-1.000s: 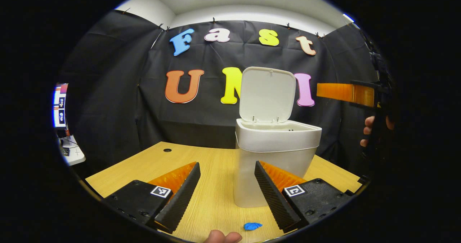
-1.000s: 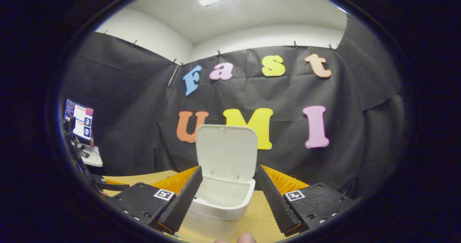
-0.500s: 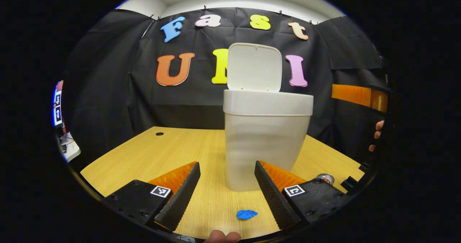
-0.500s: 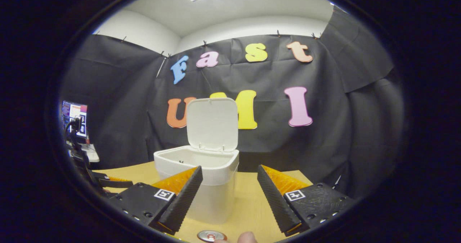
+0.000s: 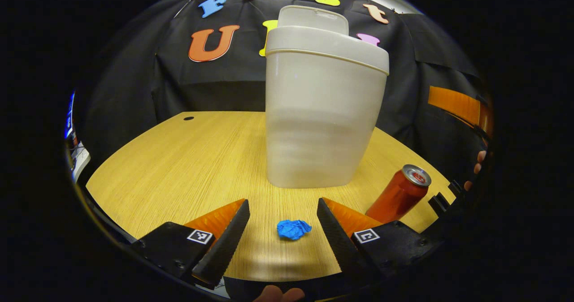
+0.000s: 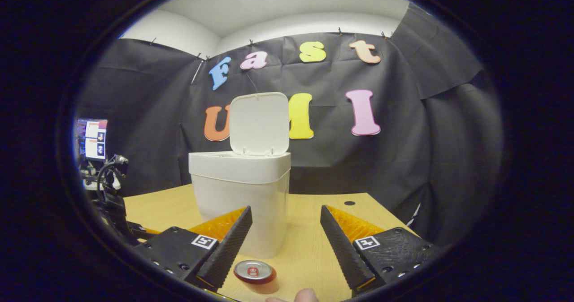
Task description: Press the lid of the desktop garbage bin to open it, pick up the crumpled paper on the desktop and throw it into the bin, then pick up the pop can on the desktop and drop it into the bin, and finally close the garbage bin lid.
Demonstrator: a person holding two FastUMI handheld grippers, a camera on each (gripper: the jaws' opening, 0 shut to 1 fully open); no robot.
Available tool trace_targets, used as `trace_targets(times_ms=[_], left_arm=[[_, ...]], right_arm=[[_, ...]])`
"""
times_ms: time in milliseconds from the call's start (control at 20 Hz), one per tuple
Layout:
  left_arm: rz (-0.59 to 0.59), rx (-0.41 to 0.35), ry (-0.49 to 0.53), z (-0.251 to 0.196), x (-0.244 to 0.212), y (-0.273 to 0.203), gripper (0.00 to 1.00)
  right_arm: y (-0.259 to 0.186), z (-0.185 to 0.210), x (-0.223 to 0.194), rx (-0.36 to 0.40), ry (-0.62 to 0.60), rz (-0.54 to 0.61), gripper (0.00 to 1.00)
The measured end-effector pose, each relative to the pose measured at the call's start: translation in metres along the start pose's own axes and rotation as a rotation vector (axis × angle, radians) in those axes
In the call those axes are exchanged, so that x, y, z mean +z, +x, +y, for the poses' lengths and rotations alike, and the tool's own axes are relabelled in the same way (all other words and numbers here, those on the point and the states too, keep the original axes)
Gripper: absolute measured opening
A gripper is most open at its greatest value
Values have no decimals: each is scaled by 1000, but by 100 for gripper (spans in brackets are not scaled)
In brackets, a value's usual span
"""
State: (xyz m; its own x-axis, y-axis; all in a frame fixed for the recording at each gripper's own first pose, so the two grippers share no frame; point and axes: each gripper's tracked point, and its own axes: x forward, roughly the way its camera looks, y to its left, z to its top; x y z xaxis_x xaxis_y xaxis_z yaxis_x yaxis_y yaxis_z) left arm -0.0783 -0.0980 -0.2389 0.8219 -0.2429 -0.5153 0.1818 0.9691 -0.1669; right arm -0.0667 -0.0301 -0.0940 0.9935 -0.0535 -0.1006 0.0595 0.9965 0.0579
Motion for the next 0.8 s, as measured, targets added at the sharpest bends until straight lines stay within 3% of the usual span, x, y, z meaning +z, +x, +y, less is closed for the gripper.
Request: trace_targets(times_ms=[350, 800], left_arm=[[113, 1, -25, -1, -31, 11, 94], [154, 37, 12, 16, -28, 8, 63]], right_arm=[[1, -10, -25, -7, -12, 19, 95], [0, -9, -50, 12, 51, 80, 95]])
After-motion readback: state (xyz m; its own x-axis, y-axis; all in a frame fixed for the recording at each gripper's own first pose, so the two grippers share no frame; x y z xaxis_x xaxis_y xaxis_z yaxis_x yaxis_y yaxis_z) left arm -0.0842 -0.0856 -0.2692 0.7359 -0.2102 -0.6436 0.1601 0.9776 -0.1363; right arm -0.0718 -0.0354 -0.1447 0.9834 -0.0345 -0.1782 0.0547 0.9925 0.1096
